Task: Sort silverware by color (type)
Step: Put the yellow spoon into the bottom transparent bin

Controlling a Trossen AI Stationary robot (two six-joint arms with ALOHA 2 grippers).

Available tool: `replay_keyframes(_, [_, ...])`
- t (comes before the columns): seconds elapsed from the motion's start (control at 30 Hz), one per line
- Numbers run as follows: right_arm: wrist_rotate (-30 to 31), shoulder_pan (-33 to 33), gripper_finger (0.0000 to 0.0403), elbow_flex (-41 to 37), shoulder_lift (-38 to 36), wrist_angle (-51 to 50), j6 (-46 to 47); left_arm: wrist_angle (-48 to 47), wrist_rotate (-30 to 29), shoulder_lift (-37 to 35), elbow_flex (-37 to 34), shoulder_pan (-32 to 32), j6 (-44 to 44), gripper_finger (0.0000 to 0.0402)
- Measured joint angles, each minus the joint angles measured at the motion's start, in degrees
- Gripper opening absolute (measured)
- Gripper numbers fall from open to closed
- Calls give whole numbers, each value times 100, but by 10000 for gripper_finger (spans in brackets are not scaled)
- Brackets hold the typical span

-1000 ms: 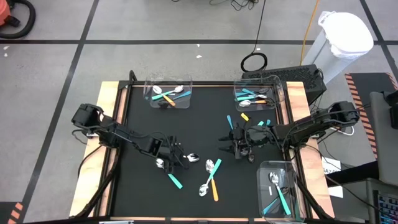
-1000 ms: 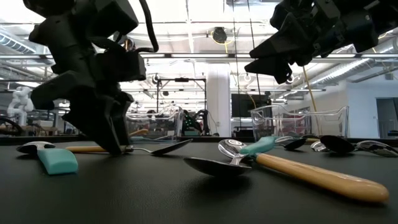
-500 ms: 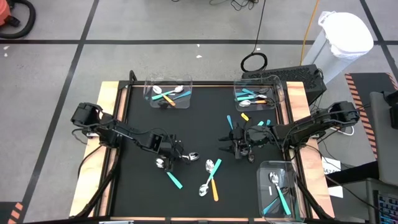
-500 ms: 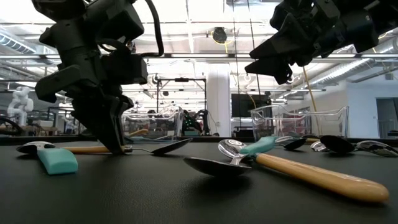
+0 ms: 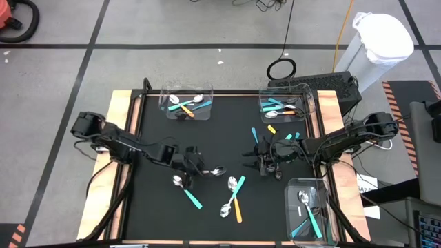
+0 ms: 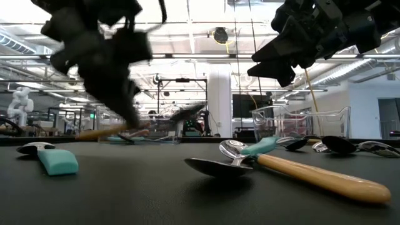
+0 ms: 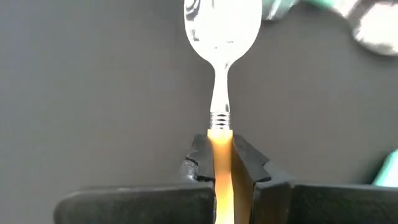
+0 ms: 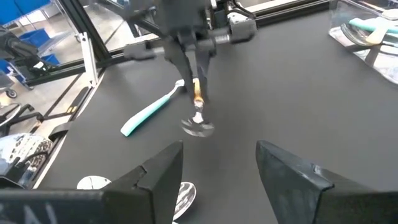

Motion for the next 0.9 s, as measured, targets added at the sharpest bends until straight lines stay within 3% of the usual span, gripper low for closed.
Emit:
replay_keyframes(0.27, [156, 95, 200, -2, 0, 0, 146, 1303, 18, -467, 15, -220, 439, 5])
replay_keyframes(0.57, [296, 350, 200, -2, 0, -4, 231, 1188, -12, -504, 11, -334, 279, 2])
replay_keyframes(0.67, [458, 389, 200, -2, 2, -3, 320, 1222, -207, -409, 13, -335, -183, 1])
replay_keyframes(0.77, [740, 391, 200, -2, 2, -41, 458, 1348, -768, -158, 17, -326, -787, 1])
replay_keyframes(0.9, [762, 391, 200, -2, 2, -44, 581, 1596, -981, 310, 20, -326, -1249, 28])
